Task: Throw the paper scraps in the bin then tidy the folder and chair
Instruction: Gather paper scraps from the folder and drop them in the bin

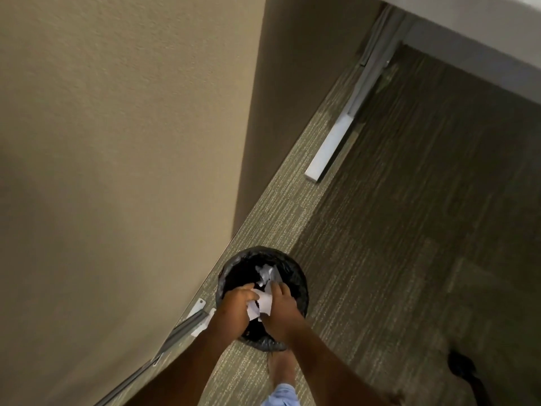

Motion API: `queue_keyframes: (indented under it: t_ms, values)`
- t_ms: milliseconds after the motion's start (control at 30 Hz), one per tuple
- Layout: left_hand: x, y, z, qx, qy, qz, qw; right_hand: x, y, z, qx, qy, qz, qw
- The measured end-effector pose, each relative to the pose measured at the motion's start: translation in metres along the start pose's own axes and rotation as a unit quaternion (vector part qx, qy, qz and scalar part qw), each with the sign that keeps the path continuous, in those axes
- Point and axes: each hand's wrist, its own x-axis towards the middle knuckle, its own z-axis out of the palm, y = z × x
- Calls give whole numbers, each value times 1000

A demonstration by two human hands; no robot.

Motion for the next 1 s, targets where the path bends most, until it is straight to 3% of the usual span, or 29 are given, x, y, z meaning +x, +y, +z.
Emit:
queue_keyframes:
  t_ms: [200,400,633,833,1000]
  values:
    - [-4,-8,10,59,51,26,997,2,3,6,-8,34,13,999]
    - [-14,-1,6,-23,144,-10,989,-12,10,-6,1,58,23,998]
    - [-33,30,-18,28,107,44,993,-52,10,-40,-64,117,18,991]
    - [-43,93,-38,184,99,164,964,-95,1,-77,-118,232,-26,965]
    - [-67,146,-39,247,80,168,951,-143,1,-111,-113,291,-48,949]
